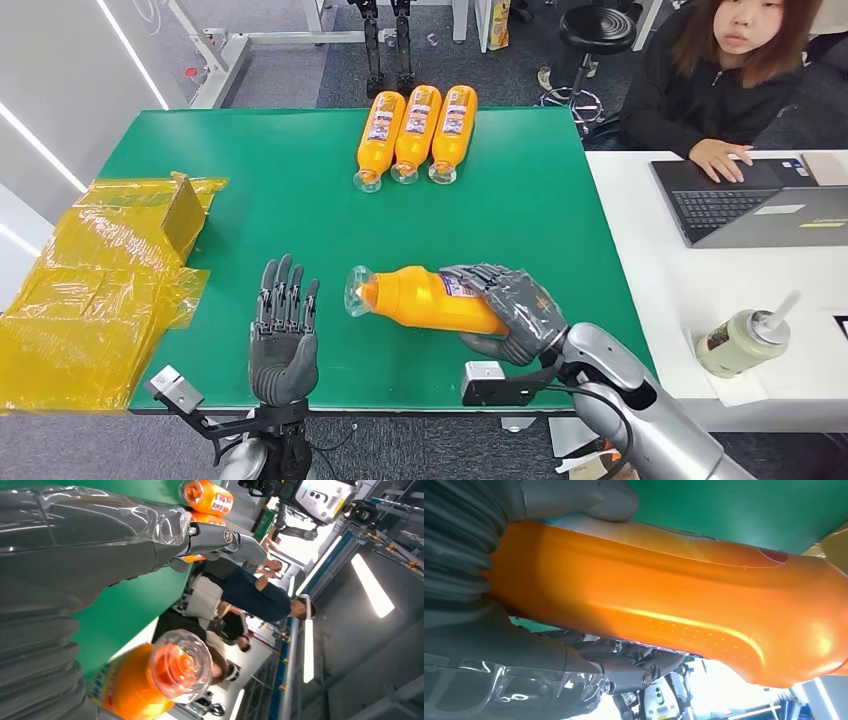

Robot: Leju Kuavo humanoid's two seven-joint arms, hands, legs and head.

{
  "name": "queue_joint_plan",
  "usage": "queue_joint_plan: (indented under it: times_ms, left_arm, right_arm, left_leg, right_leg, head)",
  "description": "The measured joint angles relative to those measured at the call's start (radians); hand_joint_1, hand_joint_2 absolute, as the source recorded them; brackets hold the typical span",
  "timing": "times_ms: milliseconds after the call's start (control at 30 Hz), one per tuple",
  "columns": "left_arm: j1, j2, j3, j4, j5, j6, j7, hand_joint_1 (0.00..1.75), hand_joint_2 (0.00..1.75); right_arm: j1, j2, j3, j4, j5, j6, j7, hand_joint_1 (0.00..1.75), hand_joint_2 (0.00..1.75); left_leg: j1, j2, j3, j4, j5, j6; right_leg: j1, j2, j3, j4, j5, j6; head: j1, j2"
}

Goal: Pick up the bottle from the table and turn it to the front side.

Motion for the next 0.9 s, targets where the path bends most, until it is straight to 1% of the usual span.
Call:
queue_joint_plan:
  times_ms: [133, 367, 533, 600, 700, 733, 833, 900]
  left_arm:
    - [-0.010, -0.003, -0.013, 0.000, 0.010, 0.007, 0.002, 0.00, 1.75]
    - [-0.027, -0.009, -0.025, 0.000, 0.009, 0.019, 0.016, 0.00, 1.75]
    - [-0.048, -0.009, -0.033, 0.013, 0.007, 0.022, 0.018, 0.00, 1.75]
    - [-0.055, -0.009, -0.034, 0.019, 0.007, 0.023, 0.018, 0.00, 1.75]
    - [-0.057, -0.009, -0.034, 0.021, 0.007, 0.023, 0.018, 0.00, 1.75]
    - [-0.064, -0.010, -0.034, 0.030, 0.007, 0.026, 0.016, 0.01, 1.75]
    - [-0.087, -0.015, -0.038, 0.067, 0.003, 0.033, 0.007, 0.07, 1.75]
    - [-0.090, -0.016, -0.040, 0.077, 0.002, 0.034, 0.006, 0.04, 1.75]
  right_arm:
    - [0.026, 0.056, 0.000, 0.011, -0.001, -0.023, -0.013, 1.75, 1.75]
    - [0.053, 0.187, 0.002, 0.027, -0.003, -0.044, -0.033, 1.75, 1.75]
    - [0.070, 0.266, 0.016, 0.058, -0.035, -0.045, -0.063, 1.75, 1.75]
    - [0.074, 0.285, 0.022, 0.067, -0.031, -0.049, -0.062, 1.75, 1.75]
    - [0.075, 0.289, 0.023, 0.070, -0.028, -0.050, -0.062, 1.75, 1.75]
    - [0.081, 0.305, 0.027, 0.074, -0.022, -0.049, -0.053, 1.74, 1.75]
    - [0.113, 0.375, 0.037, 0.089, 0.018, -0.031, -0.004, 1.70, 1.75]
    - [0.122, 0.392, 0.037, 0.089, 0.031, -0.019, 0.009, 1.68, 1.75]
  left_leg:
    - [0.000, 0.000, 0.000, 0.000, 0.000, 0.000]
    - [0.000, 0.002, 0.000, 0.000, 0.000, 0.000]
    - [0.000, 0.002, 0.000, 0.000, 0.000, -0.001]
    - [0.000, 0.002, 0.000, 0.000, 0.000, -0.001]
    - [0.000, 0.002, 0.000, 0.000, 0.000, -0.001]
    - [0.000, 0.002, 0.000, 0.000, 0.000, -0.001]
    - [0.000, 0.002, -0.001, 0.000, 0.000, -0.001]
    - [0.000, 0.002, -0.001, 0.000, 0.000, -0.001]
  right_leg:
    - [0.000, 0.000, 0.000, 0.000, 0.000, 0.000]
    - [0.000, 0.001, -0.001, 0.000, 0.000, 0.000]
    - [0.000, 0.001, -0.001, 0.001, 0.000, 0.000]
    - [0.000, 0.001, -0.001, 0.001, 0.000, 0.000]
    - [0.000, 0.001, -0.001, 0.001, 0.000, 0.000]
    - [0.000, 0.001, -0.001, 0.001, 0.000, 0.000]
    - [0.000, 0.001, -0.002, 0.000, 0.000, 0.000]
    - [0.000, 0.001, -0.002, 0.000, 0.000, 0.000]
  head:
    - [0.000, 0.000]
    - [0.000, 0.000]
    - [0.000, 0.000]
    - [0.000, 0.000]
    - [0.000, 0.000]
    - [0.000, 0.000]
    - [0.000, 0.000]
    - [0.000, 0.000]
